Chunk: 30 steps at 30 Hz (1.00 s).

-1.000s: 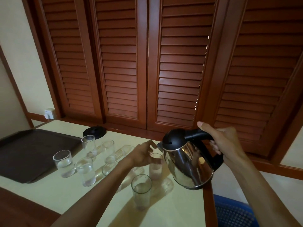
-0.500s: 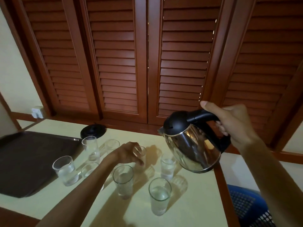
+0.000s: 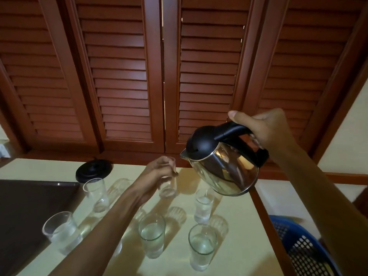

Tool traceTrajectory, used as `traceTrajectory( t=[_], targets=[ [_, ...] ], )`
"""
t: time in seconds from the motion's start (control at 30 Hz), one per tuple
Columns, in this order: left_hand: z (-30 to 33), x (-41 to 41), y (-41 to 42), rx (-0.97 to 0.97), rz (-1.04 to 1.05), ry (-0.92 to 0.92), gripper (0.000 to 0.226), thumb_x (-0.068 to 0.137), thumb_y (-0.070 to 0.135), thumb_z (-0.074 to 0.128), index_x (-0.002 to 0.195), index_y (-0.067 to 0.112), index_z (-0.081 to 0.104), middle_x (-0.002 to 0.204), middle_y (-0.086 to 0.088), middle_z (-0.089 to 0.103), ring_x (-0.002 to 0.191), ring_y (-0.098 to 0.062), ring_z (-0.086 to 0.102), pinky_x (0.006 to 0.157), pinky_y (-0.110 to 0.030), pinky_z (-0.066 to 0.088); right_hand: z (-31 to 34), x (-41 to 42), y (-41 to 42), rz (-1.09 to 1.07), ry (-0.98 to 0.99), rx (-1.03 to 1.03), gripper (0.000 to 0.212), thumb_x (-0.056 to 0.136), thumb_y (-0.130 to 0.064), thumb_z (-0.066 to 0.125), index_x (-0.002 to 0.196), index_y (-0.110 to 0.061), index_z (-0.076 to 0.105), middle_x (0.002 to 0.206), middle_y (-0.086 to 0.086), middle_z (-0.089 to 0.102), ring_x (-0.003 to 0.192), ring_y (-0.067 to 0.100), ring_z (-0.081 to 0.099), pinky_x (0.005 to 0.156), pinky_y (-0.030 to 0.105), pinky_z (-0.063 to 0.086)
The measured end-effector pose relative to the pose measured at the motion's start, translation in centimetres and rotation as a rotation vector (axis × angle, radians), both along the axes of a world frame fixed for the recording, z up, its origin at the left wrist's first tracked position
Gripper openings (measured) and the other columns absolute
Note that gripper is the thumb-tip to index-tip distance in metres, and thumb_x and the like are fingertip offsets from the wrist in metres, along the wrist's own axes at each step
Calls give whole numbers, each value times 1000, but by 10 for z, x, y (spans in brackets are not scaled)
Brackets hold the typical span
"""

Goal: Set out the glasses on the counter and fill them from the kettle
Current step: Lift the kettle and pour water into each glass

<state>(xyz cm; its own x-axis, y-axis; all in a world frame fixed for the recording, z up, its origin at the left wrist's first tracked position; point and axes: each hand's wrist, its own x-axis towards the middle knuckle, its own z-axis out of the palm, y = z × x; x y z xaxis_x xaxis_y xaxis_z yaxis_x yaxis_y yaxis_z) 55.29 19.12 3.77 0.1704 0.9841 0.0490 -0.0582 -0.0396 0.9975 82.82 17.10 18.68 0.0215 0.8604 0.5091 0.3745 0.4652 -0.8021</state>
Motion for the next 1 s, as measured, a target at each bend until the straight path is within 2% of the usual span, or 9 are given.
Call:
traceTrajectory(
  t=[0.07, 0.13, 0.2, 0.27, 0.37, 0.47, 0.57, 0.73, 1.0],
  targets=[
    [3, 5, -2, 94, 20, 120, 30, 58, -2, 76, 84, 3, 63, 88, -11, 67, 87, -21, 67, 85, -39, 54, 5, -6, 1, 0, -61, 42, 53, 84, -37, 80, 44, -9, 59, 35, -4, 50, 30, 8, 46, 40, 19, 37],
    [1, 9, 0, 106, 47, 202, 33, 61, -14, 75, 89, -4, 62, 83, -8, 71, 81, -18, 71, 80, -38, 56, 11, -14, 2, 17, -133, 61, 54, 82, -38, 81, 49, 1, 63, 36, -2, 50, 29, 10, 45, 39, 22, 35],
    [-2, 10, 1, 113, 54, 278, 37, 54, -5, 76, 88, -6, 61, 75, -3, 69, 76, -18, 68, 76, -38, 53, 17, -22, 3, 37, -216, 68, 60, 79, -43, 82, 51, 7, 61, 34, -2, 47, 28, 10, 42, 38, 23, 32],
    [-5, 10, -1, 119, 49, 317, 42, 52, 1, 76, 92, -5, 61, 74, -3, 66, 72, -17, 63, 70, -38, 49, 21, -32, 3, 55, -308, 67, 67, 74, -53, 80, 52, 7, 62, 38, 8, 50, 32, 17, 43, 41, 27, 31],
    [-8, 10, -4, 89, 62, 309, 36, 59, -8, 74, 91, -3, 59, 71, -1, 60, 67, -14, 57, 66, -31, 43, 27, -47, 3, 37, -437, 31, 65, 74, -57, 80, 58, 5, 70, 48, 23, 57, 40, 26, 47, 46, 33, 34],
    [-9, 7, -8, 88, 77, 353, 31, 63, -11, 75, 83, 8, 61, 70, 3, 60, 61, -9, 54, 60, -23, 43, 33, -66, 3, -19, -567, -25, 64, 74, -62, 78, 56, -1, 70, 44, 13, 53, 37, 15, 45, 48, 28, 35],
    [-15, 2, -9, 85, 63, 413, 33, 59, 0, 78, 77, 21, 61, 65, 11, 61, 58, -7, 55, 58, -22, 44, 34, -81, 5, -55, -677, -45, 63, 74, -63, 77, 45, -10, 62, 36, -5, 41, 31, 7, 36, 46, 25, 30],
    [-19, -3, -6, 62, 65, 441, 32, 56, 6, 79, 76, 26, 64, 66, 12, 64, 59, -5, 57, 61, -24, 45, 36, -94, 7, -64, -806, -40, 64, 73, -69, 75, 59, -7, 74, 42, -3, 50, 45, 11, 50, 50, 26, 38],
    [-20, 0, -6, 22, 100, 437, 33, 48, 16, 76, 79, 20, 65, 62, 14, 64, 56, -3, 56, 61, -23, 44, 48, -104, 9, -110, -934, -7, 59, 72, -72, 74, 50, -17, 67, 43, -8, 54, 54, 13, 60, 55, 27, 38]
  ],
)
